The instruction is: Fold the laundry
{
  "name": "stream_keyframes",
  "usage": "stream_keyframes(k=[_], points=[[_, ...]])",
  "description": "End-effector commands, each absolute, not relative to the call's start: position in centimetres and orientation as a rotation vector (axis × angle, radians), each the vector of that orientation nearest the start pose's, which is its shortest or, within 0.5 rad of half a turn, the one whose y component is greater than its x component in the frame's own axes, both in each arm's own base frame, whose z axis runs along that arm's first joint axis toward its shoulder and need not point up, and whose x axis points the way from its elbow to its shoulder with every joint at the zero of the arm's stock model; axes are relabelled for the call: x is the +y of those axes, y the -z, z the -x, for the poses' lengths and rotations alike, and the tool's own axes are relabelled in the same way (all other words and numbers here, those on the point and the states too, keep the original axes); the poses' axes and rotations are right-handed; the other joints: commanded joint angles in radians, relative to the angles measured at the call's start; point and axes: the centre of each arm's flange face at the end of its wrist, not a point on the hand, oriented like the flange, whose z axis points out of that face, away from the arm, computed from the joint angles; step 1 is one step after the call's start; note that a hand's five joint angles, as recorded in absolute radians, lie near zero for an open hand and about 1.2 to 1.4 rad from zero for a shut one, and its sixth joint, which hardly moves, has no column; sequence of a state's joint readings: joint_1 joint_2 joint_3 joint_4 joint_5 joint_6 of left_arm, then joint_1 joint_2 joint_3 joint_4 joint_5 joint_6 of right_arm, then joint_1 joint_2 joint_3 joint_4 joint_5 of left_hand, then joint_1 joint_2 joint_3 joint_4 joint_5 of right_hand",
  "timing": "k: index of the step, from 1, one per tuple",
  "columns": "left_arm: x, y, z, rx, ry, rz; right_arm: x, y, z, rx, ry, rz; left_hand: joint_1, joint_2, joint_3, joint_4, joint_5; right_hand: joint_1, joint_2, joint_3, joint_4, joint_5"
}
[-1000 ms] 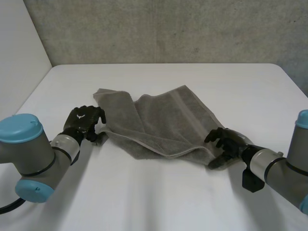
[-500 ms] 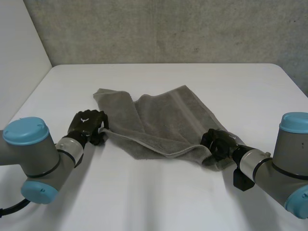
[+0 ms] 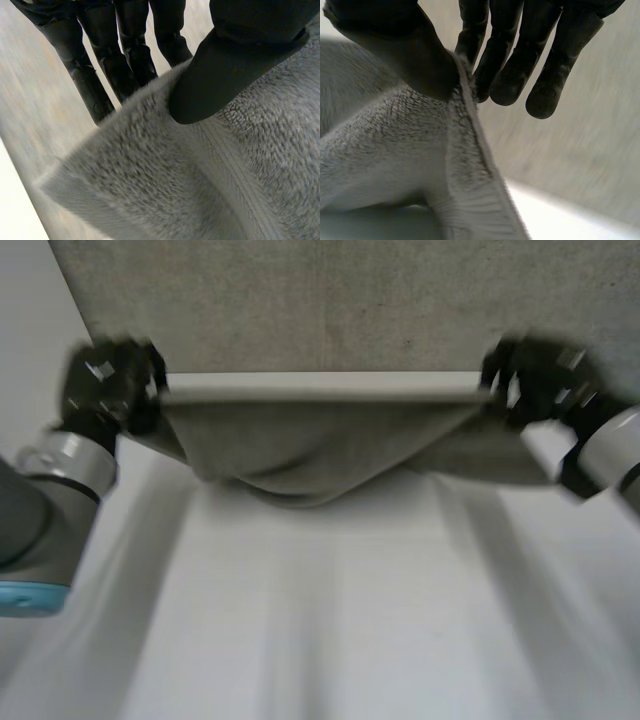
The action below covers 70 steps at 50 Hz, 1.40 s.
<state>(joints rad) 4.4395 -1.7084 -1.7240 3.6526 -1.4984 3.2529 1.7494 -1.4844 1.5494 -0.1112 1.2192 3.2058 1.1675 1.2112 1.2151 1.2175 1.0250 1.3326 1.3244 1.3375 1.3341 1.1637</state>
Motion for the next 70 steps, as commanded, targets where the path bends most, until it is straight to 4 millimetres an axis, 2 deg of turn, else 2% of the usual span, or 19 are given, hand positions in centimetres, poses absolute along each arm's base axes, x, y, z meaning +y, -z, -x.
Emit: stream_keyframes(k=[1,7,10,20,25,28,30,31,32,33,34,35,39,42,47,52,55,60,70], points=[[-25.4,-34.2,21.5,1.818,2.736,-0.490,-26.1,-37.3,-20.4,1.805,2.207,0.806,0.229,0.185,0.181,0.179,0.197,0.064,0.072,0.059,0.062,0.058],[-24.5,-33.5,21.9,1.982,2.609,-0.636,-26.2,-34.9,-20.5,2.053,2.028,1.184,0.229,0.185,0.181,0.179,0.197,0.064,0.072,0.059,0.062,0.058],[-25.0,-31.0,22.3,2.103,2.429,-0.756,-27.2,-32.3,-20.8,2.164,1.839,1.296,0.229,0.185,0.181,0.179,0.197,0.064,0.072,0.059,0.062,0.058],[-30.3,-20.0,23.6,2.252,1.844,-1.070,-30.3,-24.2,-22.2,2.359,1.431,1.601,0.229,0.185,0.181,0.179,0.197,0.064,0.072,0.059,0.062,0.058],[-33.0,-19.3,24.2,2.230,1.825,-1.054,-32.9,-22.6,-23.7,2.398,1.476,1.806,0.229,0.185,0.181,0.179,0.197,0.064,0.072,0.059,0.062,0.058],[-35.9,-22.5,25.0,2.108,1.984,-0.980,-36.0,-25.2,-25.3,2.357,1.804,1.790,0.229,0.185,0.181,0.179,0.197,0.064,0.072,0.059,0.062,0.058],[-37.8,-28.8,26.2,1.880,2.303,-0.836,-38.7,-32.7,-27.4,2.071,2.441,1.524,0.229,0.185,0.181,0.179,0.197,0.064,0.072,0.059,0.062,0.058],[-37.8,-28.9,26.2,1.878,2.304,-0.835,-38.7,-32.7,-27.4,2.070,2.444,1.523,0.229,0.185,0.181,0.179,0.197,0.064,0.072,0.059,0.062,0.058],[-37.9,-32.6,26.8,1.738,2.491,-0.747,-38.7,-37.3,-28.3,1.834,2.723,1.292,0.229,0.185,0.181,0.179,0.197,0.064,0.072,0.059,0.062,0.058],[-37.9,-32.7,26.8,1.736,2.493,-0.746,-38.5,-40.6,-28.2,1.665,2.875,1.073,0.229,0.185,0.181,0.179,0.197,0.064,0.072,0.059,0.062,0.058],[-37.7,-36.5,26.7,1.581,2.671,-0.633,-38.5,-40.7,-28.2,1.663,2.876,1.071,0.229,0.185,0.181,0.179,0.197,0.064,0.072,0.059,0.062,0.058],[-37.3,-39.5,26.4,1.434,2.815,-0.534,-37.8,-43.5,-27.9,1.515,2.952,0.905,0.229,0.185,0.181,0.179,0.197,0.064,0.072,0.059,0.062,0.058],[-36.6,-43.3,25.8,1.200,3.005,-0.365,-36.2,-46.5,-27.4,1.376,2.951,0.744,0.229,0.185,0.181,0.179,0.197,0.064,0.072,0.059,0.062,0.058],[-36.5,-42.9,25.7,1.220,3.007,-0.353,-35.9,-44.9,-27.8,1.453,2.827,0.831,0.229,0.185,0.181,0.179,0.197,0.064,0.072,0.059,0.062,0.058],[-37.0,-38.3,25.7,1.474,2.874,-0.414,-35.5,-39.2,-28.3,1.718,2.519,1.039,0.229,0.185,0.181,0.179,0.197,0.064,0.072,0.059,0.062,0.058],[-36.9,-29.4,24.3,1.819,2.627,-0.486,-34.4,-31.6,-28.2,1.985,2.163,1.183,0.229,0.185,0.181,0.179,0.197,0.064,0.072,0.059,0.062,0.058],[-36.5,-27.4,24.3,1.889,2.574,-0.509,-33.8,-28.3,-28.2,2.019,2.046,1.230,0.229,0.185,0.181,0.179,0.197,0.064,0.072,0.059,0.062,0.058],[-34.8,-20.0,24.0,2.105,2.400,-0.593,-33.0,-23.2,-28.2,2.050,1.917,1.271,0.229,0.185,0.181,0.179,0.197,0.064,0.072,0.059,0.062,0.058],[-33.3,-14.9,23.6,2.261,2.248,-0.629,-32.4,-15.3,-27.9,2.138,1.785,1.279,0.229,0.185,0.181,0.179,0.197,-0.178,-0.170,-0.183,-0.180,-0.184]])
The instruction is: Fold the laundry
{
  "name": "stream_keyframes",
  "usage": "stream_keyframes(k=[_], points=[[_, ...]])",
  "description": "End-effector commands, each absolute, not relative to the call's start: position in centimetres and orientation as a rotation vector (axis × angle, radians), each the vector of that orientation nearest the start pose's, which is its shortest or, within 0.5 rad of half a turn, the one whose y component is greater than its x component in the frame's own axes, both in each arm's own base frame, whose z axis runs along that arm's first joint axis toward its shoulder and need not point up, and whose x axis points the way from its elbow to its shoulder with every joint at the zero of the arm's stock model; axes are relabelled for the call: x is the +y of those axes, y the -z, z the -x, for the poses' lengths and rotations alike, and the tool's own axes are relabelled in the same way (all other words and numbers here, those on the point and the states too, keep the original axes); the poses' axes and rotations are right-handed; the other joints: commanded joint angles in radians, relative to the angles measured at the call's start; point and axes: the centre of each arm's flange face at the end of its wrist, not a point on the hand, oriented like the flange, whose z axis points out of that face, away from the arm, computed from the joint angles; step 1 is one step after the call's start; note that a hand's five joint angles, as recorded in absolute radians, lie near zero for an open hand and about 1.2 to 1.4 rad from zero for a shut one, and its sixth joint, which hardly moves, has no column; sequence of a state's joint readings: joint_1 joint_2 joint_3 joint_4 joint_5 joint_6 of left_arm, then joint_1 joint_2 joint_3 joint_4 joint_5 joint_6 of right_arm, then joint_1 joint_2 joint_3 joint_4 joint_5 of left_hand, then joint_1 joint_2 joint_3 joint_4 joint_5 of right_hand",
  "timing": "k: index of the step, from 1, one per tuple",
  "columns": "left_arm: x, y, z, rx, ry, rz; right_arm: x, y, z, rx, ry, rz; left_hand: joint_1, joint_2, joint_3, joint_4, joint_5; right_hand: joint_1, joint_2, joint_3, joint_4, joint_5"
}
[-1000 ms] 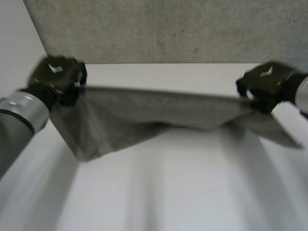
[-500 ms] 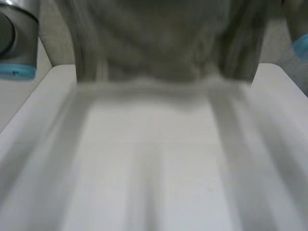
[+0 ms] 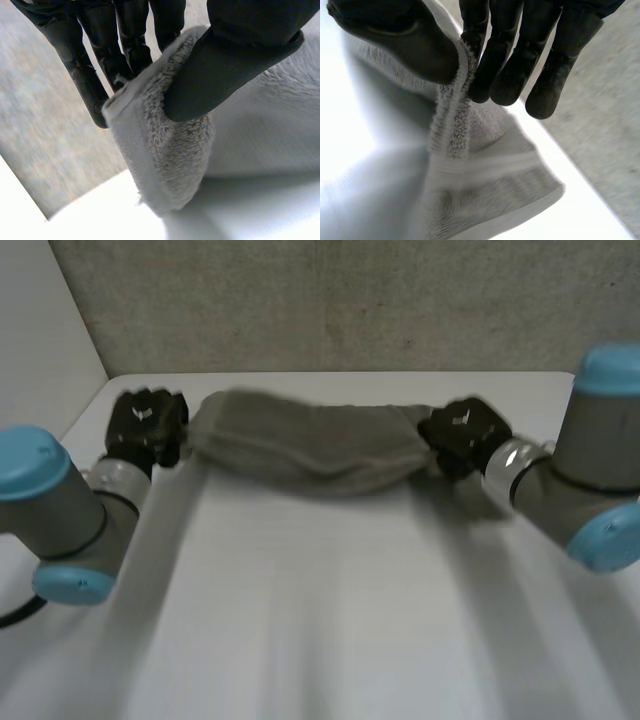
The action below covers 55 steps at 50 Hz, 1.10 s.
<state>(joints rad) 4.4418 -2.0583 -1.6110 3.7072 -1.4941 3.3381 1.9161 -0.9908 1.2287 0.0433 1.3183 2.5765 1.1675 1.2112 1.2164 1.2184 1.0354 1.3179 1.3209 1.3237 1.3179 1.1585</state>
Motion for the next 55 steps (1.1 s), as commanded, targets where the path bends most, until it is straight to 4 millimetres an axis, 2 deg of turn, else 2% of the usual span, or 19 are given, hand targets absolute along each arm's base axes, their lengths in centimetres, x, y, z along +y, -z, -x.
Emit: stream_keyframes(k=[1,7,9,10,12,15,17,18,20,23,25,31,43,46,50,55], points=[[-33.1,-14.8,23.6,2.269,2.239,-0.631,-32.3,-14.7,-27.8,2.153,1.763,1.277,0.229,0.185,0.180,0.178,0.186,-0.199,-0.202,-0.205,-0.199,-0.214],[-33.3,-15.6,22.8,2.246,2.249,-0.598,-32.3,-14.3,-27.2,2.193,1.733,1.262,0.229,0.185,0.180,0.178,0.186,-0.376,-0.379,-0.381,-0.376,-0.391],[-33.5,-16.7,22.0,2.213,2.270,-0.565,-32.2,-14.4,-26.7,2.217,1.720,1.247,0.229,0.185,0.180,0.178,0.186,-0.531,-0.533,-0.536,-0.531,-0.546],[-33.6,-16.7,22.0,2.213,2.270,-0.565,-32.2,-14.4,-26.7,2.217,1.720,1.247,0.229,0.185,0.180,0.178,0.186,-0.531,-0.534,-0.537,-0.531,-0.546],[-33.7,-17.2,21.6,2.195,2.280,-0.549,-32.2,-14.7,-26.2,2.243,1.712,1.211,0.229,0.185,0.180,0.178,0.186,-0.709,-0.712,-0.715,-0.709,-0.725],[-33.9,-18.2,20.8,2.164,2.298,-0.510,-32.2,-14.7,-25.7,2.269,1.705,1.162,0.229,0.185,0.180,0.178,0.186,-0.787,-0.790,-0.792,-0.787,-0.802],[-34.0,-19.0,20.3,2.141,2.317,-0.480,-32.6,-14.5,-24.8,2.338,1.682,1.024,0.229,0.185,0.180,0.178,0.186,-0.828,-0.831,-0.833,-0.828,-0.843],[-34.0,-19.0,20.3,2.141,2.317,-0.480,-32.6,-14.5,-24.8,2.338,1.682,1.023,0.229,0.185,0.180,0.178,0.186,-0.828,-0.831,-0.834,-0.828,-0.843],[-34.0,-19.5,19.7,2.127,2.320,-0.459,-32.8,-14.1,-24.0,2.388,1.638,0.869,0.229,0.185,0.180,0.178,0.186,-0.848,-0.851,-0.854,-0.848,-0.863],[-34.0,-19.6,19.5,2.123,2.320,-0.448,-32.9,-13.9,-23.6,2.403,1.616,0.795,0.229,0.185,0.180,0.178,0.186,-0.848,-0.851,-0.854,-0.848,-0.863],[-34.1,-19.8,18.8,2.114,2.314,-0.428,-33.1,-13.5,-23.0,2.419,1.569,0.663,0.229,0.185,0.180,0.178,0.186,-0.837,-0.840,-0.843,-0.837,-0.852],[-34.3,-19.9,18.5,2.107,2.315,-0.415,-33.0,-13.3,-22.9,2.404,1.496,0.502,0.229,0.185,0.180,0.178,0.186,-0.816,-0.819,-0.822,-0.816,-0.831],[-34.6,-20.0,17.8,2.097,2.307,-0.390,-31.6,-14.2,-23.7,2.347,1.435,0.488,0.229,0.185,0.180,0.178,0.186,-0.834,-0.837,-0.839,-0.834,-0.849],[-34.7,-20.0,17.6,2.096,2.304,-0.385,-31.3,-13.9,-23.7,2.352,1.422,0.507,0.229,0.185,0.180,0.178,0.186,-0.842,-0.845,-0.848,-0.842,-0.858],[-34.7,-20.1,17.6,2.095,2.305,-0.380,-30.1,-13.3,-25.1,2.334,1.400,0.563,0.229,0.185,0.180,0.178,0.186,-0.842,-0.845,-0.848,-0.842,-0.858],[-34.5,-20.6,17.5,2.080,2.318,-0.378,-29.8,-12.3,-25.8,2.328,1.404,0.617,0.229,0.185,0.180,0.178,0.186,-0.834,-0.837,-0.840,-0.834,-0.849]])
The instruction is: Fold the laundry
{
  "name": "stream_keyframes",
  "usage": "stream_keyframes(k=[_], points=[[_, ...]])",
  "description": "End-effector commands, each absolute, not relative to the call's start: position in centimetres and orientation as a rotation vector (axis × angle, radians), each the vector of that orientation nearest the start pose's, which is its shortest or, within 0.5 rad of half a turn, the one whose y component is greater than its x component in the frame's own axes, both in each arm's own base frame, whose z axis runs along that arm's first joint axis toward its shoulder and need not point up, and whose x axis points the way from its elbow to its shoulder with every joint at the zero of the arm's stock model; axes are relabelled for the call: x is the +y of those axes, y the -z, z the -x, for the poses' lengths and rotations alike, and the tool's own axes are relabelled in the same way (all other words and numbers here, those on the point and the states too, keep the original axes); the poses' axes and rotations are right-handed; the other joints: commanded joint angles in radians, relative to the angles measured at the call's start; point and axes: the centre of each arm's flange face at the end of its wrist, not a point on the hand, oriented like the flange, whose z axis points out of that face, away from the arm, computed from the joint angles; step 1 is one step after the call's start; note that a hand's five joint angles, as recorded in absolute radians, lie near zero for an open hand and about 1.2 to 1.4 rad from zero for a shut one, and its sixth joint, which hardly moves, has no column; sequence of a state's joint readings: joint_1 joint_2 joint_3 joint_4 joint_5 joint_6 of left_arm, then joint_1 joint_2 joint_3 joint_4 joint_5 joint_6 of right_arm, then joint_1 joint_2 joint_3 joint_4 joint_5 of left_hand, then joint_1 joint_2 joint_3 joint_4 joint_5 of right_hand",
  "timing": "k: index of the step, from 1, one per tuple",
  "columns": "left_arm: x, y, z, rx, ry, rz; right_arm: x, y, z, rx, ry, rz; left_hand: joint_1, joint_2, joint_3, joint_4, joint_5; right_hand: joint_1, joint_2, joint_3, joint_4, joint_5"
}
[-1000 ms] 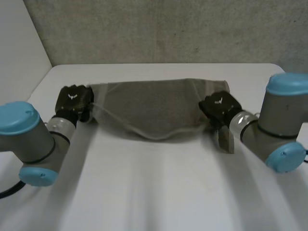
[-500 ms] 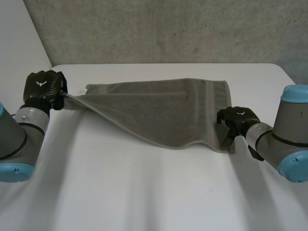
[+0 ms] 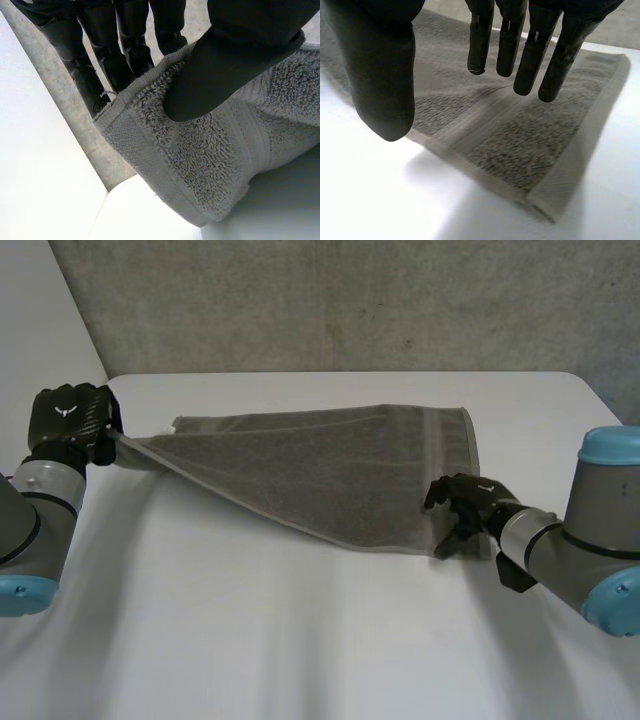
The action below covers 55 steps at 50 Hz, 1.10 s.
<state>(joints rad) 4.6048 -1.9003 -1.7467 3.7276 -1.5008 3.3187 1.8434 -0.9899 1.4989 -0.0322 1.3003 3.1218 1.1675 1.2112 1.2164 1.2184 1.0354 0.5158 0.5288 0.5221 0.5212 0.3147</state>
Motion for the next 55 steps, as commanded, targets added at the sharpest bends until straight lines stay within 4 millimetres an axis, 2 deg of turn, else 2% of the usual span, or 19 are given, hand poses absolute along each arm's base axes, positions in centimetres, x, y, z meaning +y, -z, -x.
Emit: stream_keyframes(k=[1,6,20,27,37,55], points=[[-34.5,-20.6,17.5,2.080,2.318,-0.378,-29.8,-12.2,-26.0,2.323,1.417,0.647,0.229,0.185,0.180,0.178,0.186,-0.032,-0.045,-0.038,-0.037,-0.005],[-34.1,-21.6,17.6,2.073,2.352,-0.357,-29.5,-12.1,-26.4,2.309,1.451,0.737,0.229,0.185,0.180,0.178,0.186,-0.034,-0.048,-0.041,-0.040,-0.008],[-33.2,-24.1,17.6,2.072,2.488,-0.245,-30.2,-12.1,-26.2,2.314,1.553,0.764,0.229,0.185,0.180,0.178,0.186,-0.020,-0.033,-0.026,-0.025,0.007],[-33.3,-24.1,17.5,2.073,2.485,-0.242,-30.3,-12.2,-26.0,2.313,1.596,0.871,0.229,0.185,0.180,0.178,0.186,-0.023,-0.036,-0.029,-0.028,0.004],[-33.4,-23.9,17.4,2.079,2.478,-0.244,-29.6,-12.9,-25.3,2.328,1.627,1.187,0.229,0.185,0.180,0.178,0.186,-0.108,-0.121,-0.114,-0.113,-0.081],[-33.5,-23.5,17.4,2.090,2.467,-0.246,-30.9,-12.5,-24.2,2.362,1.643,1.187,0.229,0.185,0.180,0.178,0.186,-0.105,-0.118,-0.111,-0.110,-0.078]])
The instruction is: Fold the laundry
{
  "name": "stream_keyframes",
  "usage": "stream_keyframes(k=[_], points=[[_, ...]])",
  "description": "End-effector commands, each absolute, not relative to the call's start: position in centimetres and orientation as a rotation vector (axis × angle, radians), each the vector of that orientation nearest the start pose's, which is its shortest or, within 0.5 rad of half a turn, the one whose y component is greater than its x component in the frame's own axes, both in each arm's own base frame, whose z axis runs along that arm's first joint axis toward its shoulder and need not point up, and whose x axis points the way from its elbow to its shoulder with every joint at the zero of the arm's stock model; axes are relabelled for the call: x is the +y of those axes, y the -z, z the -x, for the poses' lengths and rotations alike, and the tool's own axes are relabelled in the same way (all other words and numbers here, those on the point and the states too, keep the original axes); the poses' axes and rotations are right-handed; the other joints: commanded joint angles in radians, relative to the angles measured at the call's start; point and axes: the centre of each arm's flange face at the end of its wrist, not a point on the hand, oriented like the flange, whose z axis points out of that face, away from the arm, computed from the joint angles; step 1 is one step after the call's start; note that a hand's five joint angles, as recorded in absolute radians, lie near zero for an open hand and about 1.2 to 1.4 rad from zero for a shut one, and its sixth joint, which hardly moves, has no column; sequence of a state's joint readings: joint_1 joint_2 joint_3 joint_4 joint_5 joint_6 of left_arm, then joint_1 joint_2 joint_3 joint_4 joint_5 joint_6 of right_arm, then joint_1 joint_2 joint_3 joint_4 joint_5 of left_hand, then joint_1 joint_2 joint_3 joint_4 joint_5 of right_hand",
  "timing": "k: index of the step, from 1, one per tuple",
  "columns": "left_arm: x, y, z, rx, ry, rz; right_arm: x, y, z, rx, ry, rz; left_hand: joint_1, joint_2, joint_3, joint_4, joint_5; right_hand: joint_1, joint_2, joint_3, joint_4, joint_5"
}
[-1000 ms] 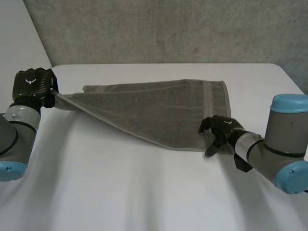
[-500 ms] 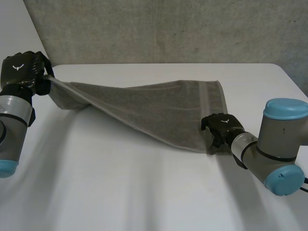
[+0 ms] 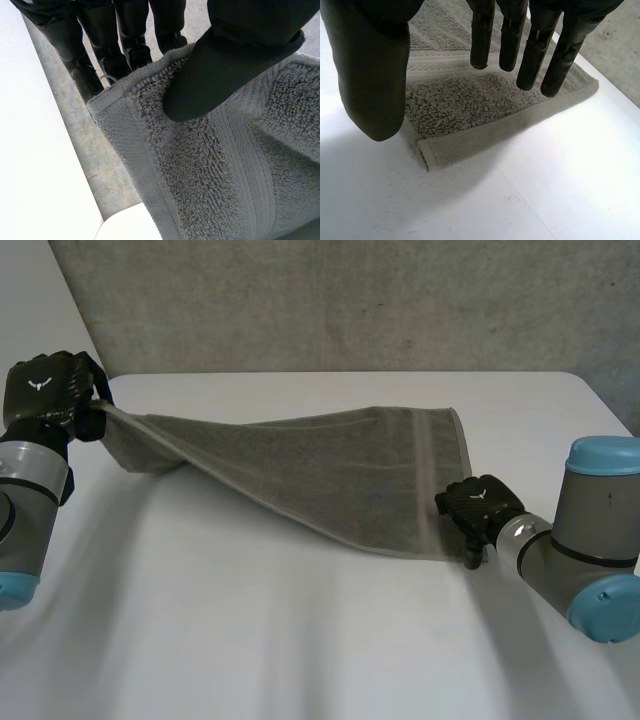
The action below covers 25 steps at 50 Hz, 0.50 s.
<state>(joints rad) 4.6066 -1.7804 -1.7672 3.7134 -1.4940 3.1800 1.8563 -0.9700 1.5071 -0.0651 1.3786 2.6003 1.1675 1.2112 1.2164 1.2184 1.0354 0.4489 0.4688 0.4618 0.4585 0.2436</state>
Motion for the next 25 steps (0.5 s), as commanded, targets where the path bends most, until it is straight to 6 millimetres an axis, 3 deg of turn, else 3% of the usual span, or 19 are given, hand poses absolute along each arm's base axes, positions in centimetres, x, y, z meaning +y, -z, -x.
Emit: stream_keyframes(k=[1,17,25], points=[[-33.5,-23.5,17.4,2.090,2.467,-0.246,-30.9,-12.5,-24.3,2.358,1.642,1.188,0.229,0.185,0.180,0.178,0.186,-0.035,-0.055,-0.048,-0.045,-0.004],[-33.5,-23.2,17.5,2.098,2.458,-0.248,-31.9,-11.2,-24.4,2.367,1.643,1.178,0.229,0.185,0.180,0.178,0.186,0.009,-0.011,-0.004,-0.001,0.040],[-33.6,-23.1,17.5,2.101,2.454,-0.250,-33.4,-12.2,-24.5,2.350,1.770,1.144,0.229,0.185,0.180,0.178,0.186,0.047,0.027,0.034,0.037,0.078]])
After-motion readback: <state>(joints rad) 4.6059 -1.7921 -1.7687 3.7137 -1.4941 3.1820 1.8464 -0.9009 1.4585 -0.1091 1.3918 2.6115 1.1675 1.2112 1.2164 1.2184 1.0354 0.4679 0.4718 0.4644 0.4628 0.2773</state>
